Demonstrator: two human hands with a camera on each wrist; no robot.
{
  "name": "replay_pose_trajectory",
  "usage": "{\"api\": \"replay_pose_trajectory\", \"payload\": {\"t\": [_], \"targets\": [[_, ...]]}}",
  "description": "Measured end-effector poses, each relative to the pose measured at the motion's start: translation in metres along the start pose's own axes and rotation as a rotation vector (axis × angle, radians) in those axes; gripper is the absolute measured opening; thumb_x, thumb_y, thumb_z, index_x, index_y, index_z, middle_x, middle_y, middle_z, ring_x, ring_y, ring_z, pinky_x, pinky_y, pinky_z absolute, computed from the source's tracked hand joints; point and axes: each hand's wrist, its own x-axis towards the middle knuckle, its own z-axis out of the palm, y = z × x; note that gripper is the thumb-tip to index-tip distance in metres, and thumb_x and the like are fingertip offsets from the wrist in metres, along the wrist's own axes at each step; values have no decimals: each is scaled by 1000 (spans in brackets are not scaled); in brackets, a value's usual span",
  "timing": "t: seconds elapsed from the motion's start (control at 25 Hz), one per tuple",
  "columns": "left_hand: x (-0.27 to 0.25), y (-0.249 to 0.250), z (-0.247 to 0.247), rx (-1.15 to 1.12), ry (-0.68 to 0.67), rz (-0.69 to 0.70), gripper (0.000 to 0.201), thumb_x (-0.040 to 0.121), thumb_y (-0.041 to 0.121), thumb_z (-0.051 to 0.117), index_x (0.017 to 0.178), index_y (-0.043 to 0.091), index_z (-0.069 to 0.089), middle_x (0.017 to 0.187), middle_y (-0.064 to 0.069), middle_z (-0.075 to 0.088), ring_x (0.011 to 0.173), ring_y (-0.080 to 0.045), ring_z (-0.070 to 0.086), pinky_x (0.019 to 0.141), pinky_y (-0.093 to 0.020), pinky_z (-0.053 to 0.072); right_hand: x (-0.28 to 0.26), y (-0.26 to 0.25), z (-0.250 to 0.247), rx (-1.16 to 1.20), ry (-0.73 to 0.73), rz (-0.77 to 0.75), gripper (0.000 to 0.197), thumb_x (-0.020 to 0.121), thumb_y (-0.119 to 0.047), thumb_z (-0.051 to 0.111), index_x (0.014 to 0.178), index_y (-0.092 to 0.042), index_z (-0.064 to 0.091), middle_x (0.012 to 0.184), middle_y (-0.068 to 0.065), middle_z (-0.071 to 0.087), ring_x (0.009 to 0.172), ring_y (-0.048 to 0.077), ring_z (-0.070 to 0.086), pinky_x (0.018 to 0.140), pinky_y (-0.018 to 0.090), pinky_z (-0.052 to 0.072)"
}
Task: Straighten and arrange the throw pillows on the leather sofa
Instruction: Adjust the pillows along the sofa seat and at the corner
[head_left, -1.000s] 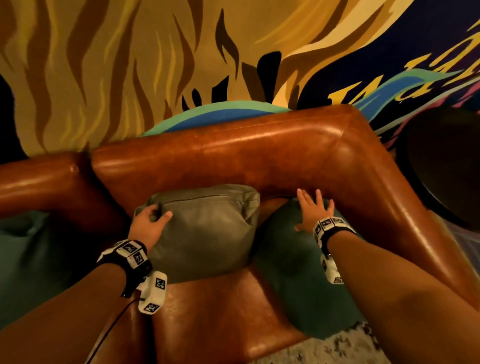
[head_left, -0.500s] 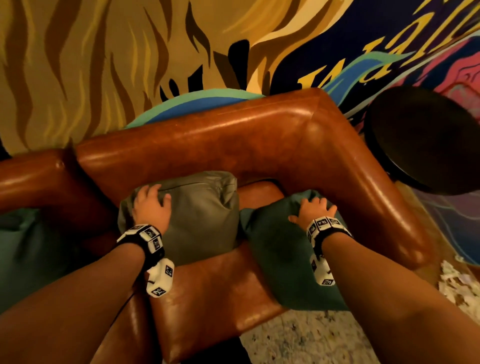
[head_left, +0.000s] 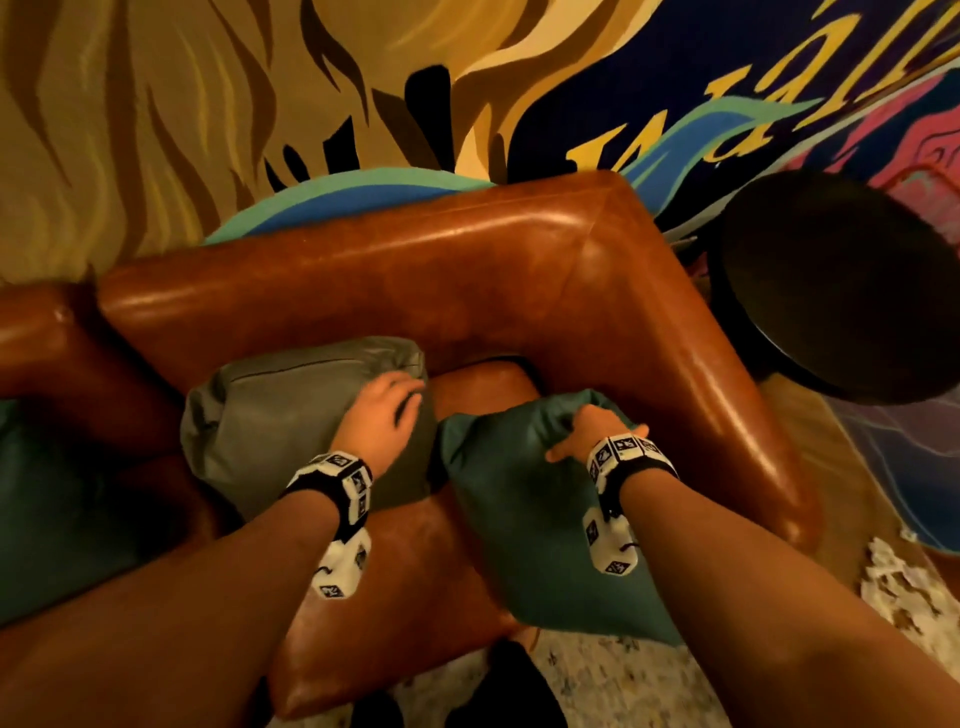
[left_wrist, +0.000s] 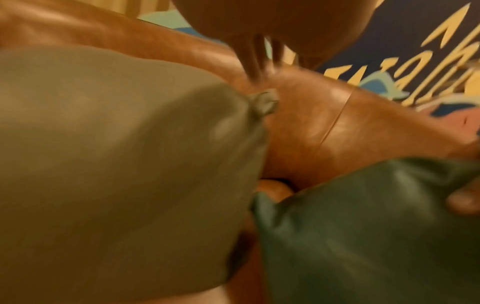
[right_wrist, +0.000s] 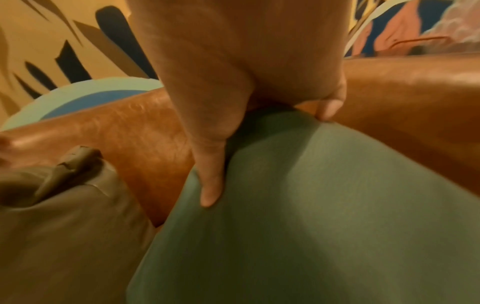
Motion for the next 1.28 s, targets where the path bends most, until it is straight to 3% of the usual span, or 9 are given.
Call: {"api": "replay_pose_trajectory", "payload": {"t": [0.12, 0.24, 0.44, 0.56, 0.8, 0.92, 1.0, 1.16, 1.28], "targets": [[27, 30, 53, -169, -270, -312, 23, 96, 22, 55, 109, 14, 71, 110, -9, 73, 104, -28, 68, 91, -32, 51, 27, 25, -15, 33, -65, -69, 89, 66, -55, 80, 138, -13, 50, 138, 9, 57, 133, 33, 48, 116, 59, 20], [25, 26, 109, -309, -421, -704, 31, 95, 23, 52, 114, 5, 69, 117, -21, 69, 111, -36, 65, 95, -41, 53, 45, 47, -32, 151, -18, -218, 81, 76, -45, 78, 142, -9, 48, 145, 10, 51, 134, 28, 48, 112, 38, 38], [-16, 22, 174, -352, -445, -1071, 64, 103, 48, 29, 138, -2, 50, 144, -24, 48, 135, -37, 45, 112, -38, 33, 73, 53, -35, 688, 128, -422, 33, 84, -32, 73, 114, -18, 72, 117, 2, 71, 113, 19, 63, 104, 34, 45], [-32, 4, 205, -366, -452, -1260, 81, 98, 63, 16, 144, 1, 43, 151, -24, 40, 138, -39, 40, 117, -42, 29, 85, 71, -30, 849, 372, -348, 29, 96, -28, 57, 122, -21, 66, 124, 1, 67, 118, 19, 60, 97, 25, 41], [-30, -20, 257, -583, -366, -1365, 85, 95, 67, 19, 143, 1, 44, 149, -22, 43, 135, -39, 45, 116, -49, 32, 96, 99, 7, 1015, 27, -329, 69, 89, -64, 49, 150, -36, 32, 153, -11, 36, 143, 12, 32, 121, 37, 23], [-28, -17, 270, -744, -272, -1347, 104, 78, 87, 26, 146, 9, 39, 152, -17, 41, 134, -39, 44, 114, -46, 34, 99, 95, 12, 844, 46, -419, 106, 71, -71, 67, 155, -32, 14, 159, -6, 23, 145, 15, 27, 120, 43, 25], [-31, -16, 271, -647, -232, -1273, 88, 84, 82, 26, 137, 18, 52, 143, -16, 50, 122, -40, 54, 101, -42, 42, 101, 92, 15, 673, 118, -406, 121, 59, -76, 70, 154, -32, 11, 159, 0, 17, 147, 22, 20, 120, 46, 23], [-47, -30, 272, -933, -197, -1345, 90, 49, 98, 52, 112, 35, 69, 121, -1, 69, 101, -36, 68, 95, -57, 50, 93, 93, -3, 715, 101, -354, 108, 67, -68, 73, 154, -34, 19, 149, 5, 27, 142, 25, 31, 118, 40, 28], [-60, 11, 222, -1370, -360, -1389, 86, 67, 85, 57, 127, 23, 63, 128, -14, 66, 119, -38, 61, 109, -56, 40, 84, 105, -32, 751, 105, -352, 106, 66, -72, 71, 152, -28, 27, 148, -1, 42, 137, 18, 43, 115, 34, 33]]}}
